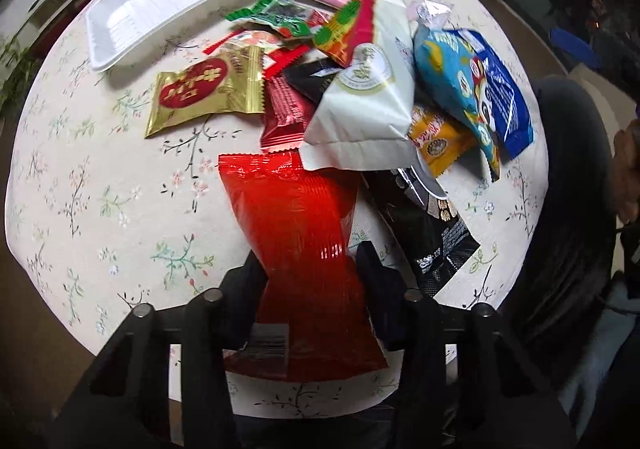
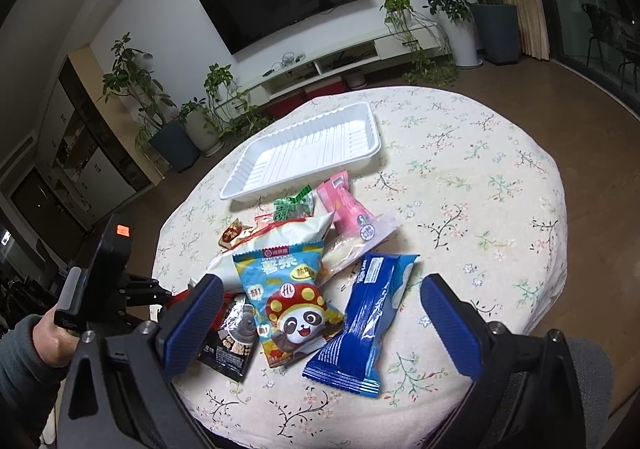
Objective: Organize snacks
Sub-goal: 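Grasp the red chip bag with the left tool while the right tool grasps the blue biscuit pack, then carry both packs into the white tray and open both tools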
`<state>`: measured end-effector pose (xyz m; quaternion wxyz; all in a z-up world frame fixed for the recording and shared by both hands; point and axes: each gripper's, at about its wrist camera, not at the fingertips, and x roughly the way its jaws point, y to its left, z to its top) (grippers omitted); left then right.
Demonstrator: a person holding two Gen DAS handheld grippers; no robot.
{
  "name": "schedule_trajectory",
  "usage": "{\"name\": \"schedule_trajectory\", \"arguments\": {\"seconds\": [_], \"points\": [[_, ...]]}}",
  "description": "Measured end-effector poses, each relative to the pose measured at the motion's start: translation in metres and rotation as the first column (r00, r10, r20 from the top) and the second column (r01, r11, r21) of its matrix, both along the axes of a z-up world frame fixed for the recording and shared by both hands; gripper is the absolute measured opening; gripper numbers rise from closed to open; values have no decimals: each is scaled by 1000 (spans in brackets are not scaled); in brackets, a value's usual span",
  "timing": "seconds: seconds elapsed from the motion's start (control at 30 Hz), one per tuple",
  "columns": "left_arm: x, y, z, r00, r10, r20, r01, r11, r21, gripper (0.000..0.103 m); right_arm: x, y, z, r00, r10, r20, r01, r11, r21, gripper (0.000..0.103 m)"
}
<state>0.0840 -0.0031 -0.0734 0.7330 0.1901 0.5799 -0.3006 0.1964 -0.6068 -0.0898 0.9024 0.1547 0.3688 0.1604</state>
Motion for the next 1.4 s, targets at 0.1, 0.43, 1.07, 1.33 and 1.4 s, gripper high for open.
{"name": "schedule_trajectory", "arguments": {"seconds": [0.1,0.43,1.07,1.33,1.4], "points": [[0,14,1,998,56,-10,-57,997,-55,37,-2,3,1,1000,13,-6,-13,1000,-14,97],[-15,77,15,965,243,-96,-261,893,-367,36,1,15,-12,996,49,-81,-54,996,-65,80],[-40,121,22,900,402,-170,-418,681,-602,36,35,18,-66,947,-12,-322,-43,986,-161,53],[-46,123,17,892,412,-185,-431,653,-623,36,39,18,-69,948,-15,-317,-50,979,-197,38],[-48,123,18,891,413,-188,-433,649,-625,36,39,15,-70,948,-13,-318,-48,982,-184,31]]}}
